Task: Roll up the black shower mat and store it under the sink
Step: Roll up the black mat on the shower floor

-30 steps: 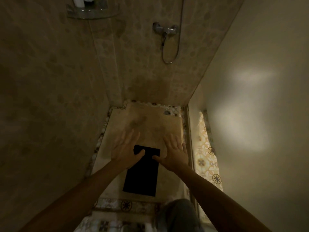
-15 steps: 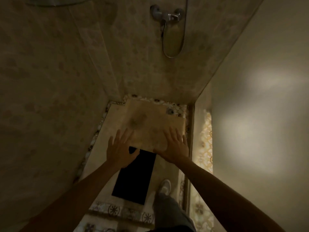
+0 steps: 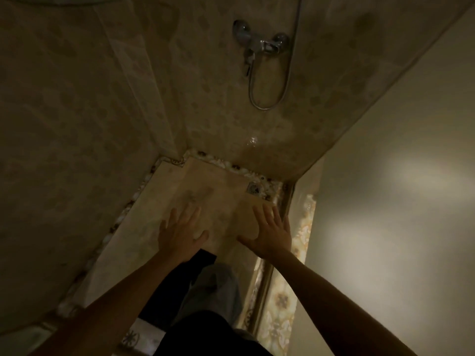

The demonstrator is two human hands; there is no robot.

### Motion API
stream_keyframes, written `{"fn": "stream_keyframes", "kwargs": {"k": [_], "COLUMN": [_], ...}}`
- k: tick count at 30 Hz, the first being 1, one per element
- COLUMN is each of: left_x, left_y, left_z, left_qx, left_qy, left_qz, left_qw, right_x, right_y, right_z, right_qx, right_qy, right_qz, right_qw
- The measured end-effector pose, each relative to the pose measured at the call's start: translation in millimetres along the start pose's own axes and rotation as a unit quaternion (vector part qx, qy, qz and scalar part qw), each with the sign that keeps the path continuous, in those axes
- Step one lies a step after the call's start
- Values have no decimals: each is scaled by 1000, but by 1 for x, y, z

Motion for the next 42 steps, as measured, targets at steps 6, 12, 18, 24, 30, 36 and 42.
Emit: {"fn": "stream_keyframes", "kwargs": {"k": [6, 12, 18, 24, 30, 36, 42], "left_x": [2, 10, 11, 10, 13, 37, 84], "left_y": [-10, -13, -3, 14, 27, 8, -50], "left_z": [59, 117, 132, 116, 96, 79, 72], "left_qx": [-103, -194, -292, -412, -565, -667, -734], "left_qy": [-2, 19, 1, -28, -63, -142, -196], "left_qz": [-61, -143, -204, -271, -347, -398, -436], "left_qw": [993, 970, 934, 870, 746, 613, 482], "right_x": [-18, -36, -49, -40, -7, 23, 51], "right_y": [6, 30, 80, 164, 252, 303, 318], "right_z": [90, 182, 251, 281, 274, 268, 257], "right_qx": [-54, -130, -234, -358, -540, -645, -714], "right_qy": [20, 79, 118, 157, 184, 227, 224], "right_qz": [-41, -103, -169, -247, -319, -374, -416], "right_qw": [997, 983, 950, 887, 757, 627, 517]}}
Point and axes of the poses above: each hand's wrist, its own z-axis towards the middle knuckle, its own x-axis out of the palm, y = z × x, the point moved 4 cm from there along z, towards the middle knuckle, and after that the axes turned 5 degrees about x, right-handed, at the moved point
